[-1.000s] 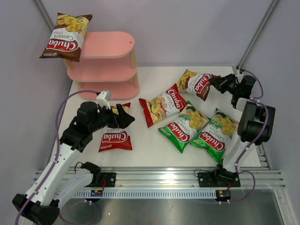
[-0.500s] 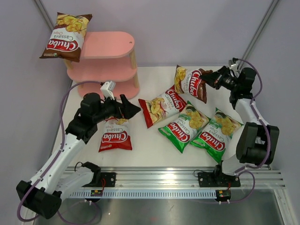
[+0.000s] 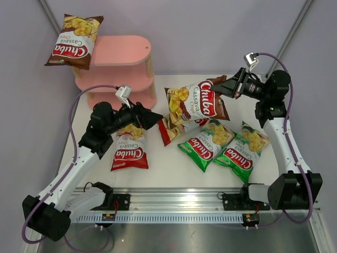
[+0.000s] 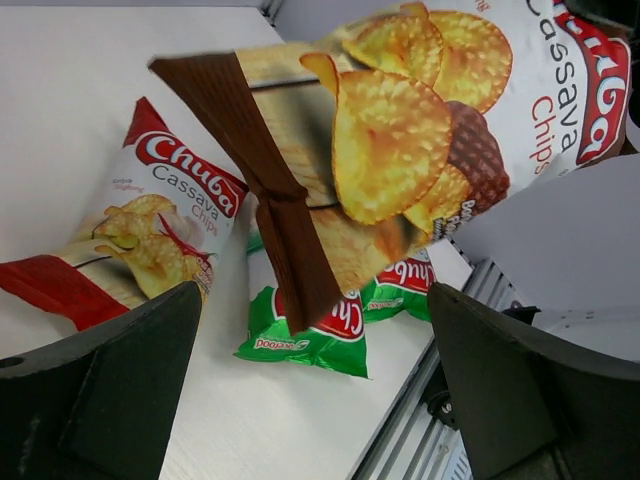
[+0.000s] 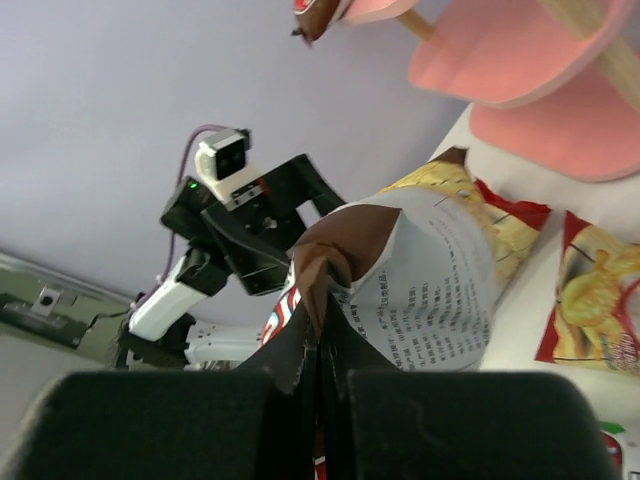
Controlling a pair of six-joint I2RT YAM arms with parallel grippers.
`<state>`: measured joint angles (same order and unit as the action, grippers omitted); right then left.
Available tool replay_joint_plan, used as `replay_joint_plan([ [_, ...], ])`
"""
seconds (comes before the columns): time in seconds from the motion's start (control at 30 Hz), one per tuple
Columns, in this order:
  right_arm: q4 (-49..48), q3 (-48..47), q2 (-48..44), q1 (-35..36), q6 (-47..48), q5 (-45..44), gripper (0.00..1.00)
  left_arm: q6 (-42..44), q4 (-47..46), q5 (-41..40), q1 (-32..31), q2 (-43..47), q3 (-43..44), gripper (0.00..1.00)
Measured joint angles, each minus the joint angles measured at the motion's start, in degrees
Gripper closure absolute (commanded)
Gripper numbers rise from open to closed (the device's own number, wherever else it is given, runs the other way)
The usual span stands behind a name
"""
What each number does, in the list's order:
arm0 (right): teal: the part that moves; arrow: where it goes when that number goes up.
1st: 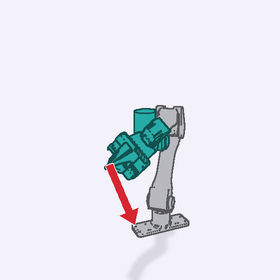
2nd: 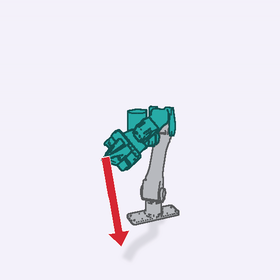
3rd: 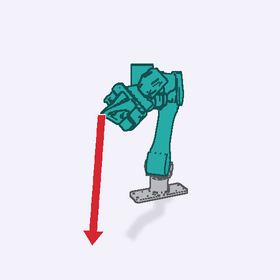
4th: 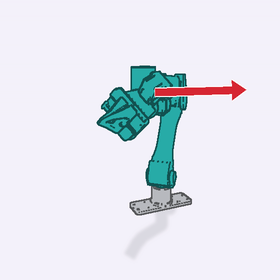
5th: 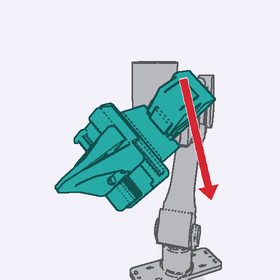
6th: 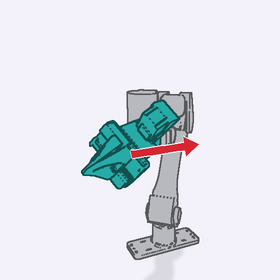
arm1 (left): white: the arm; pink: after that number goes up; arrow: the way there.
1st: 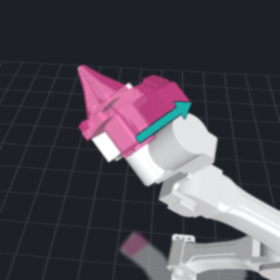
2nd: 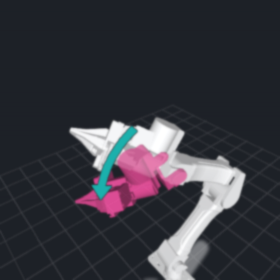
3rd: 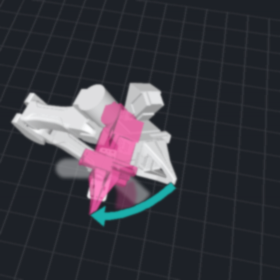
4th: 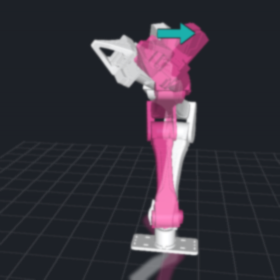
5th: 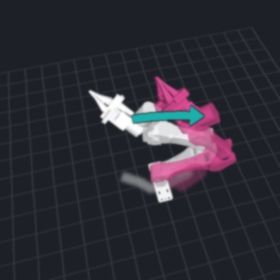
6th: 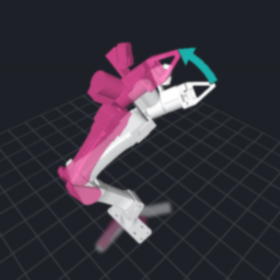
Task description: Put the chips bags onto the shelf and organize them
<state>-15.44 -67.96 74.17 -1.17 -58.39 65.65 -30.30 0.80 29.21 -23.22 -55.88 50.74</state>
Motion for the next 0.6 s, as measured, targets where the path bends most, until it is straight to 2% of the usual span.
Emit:
replay_joint_plan([
  [0.43,-13.35,-1.22,-4.35,5.33,-11.08,3.63,1.00,-3.91,-11.67,10.58,0.00,1.77,-4.52,0.01],
  [0.6,-21.68,-2.78,-4.52,7.54,-18.82,4.59,1.00,-5.75,-15.72,13.97,0.00,2.19,-4.83,0.01],
])
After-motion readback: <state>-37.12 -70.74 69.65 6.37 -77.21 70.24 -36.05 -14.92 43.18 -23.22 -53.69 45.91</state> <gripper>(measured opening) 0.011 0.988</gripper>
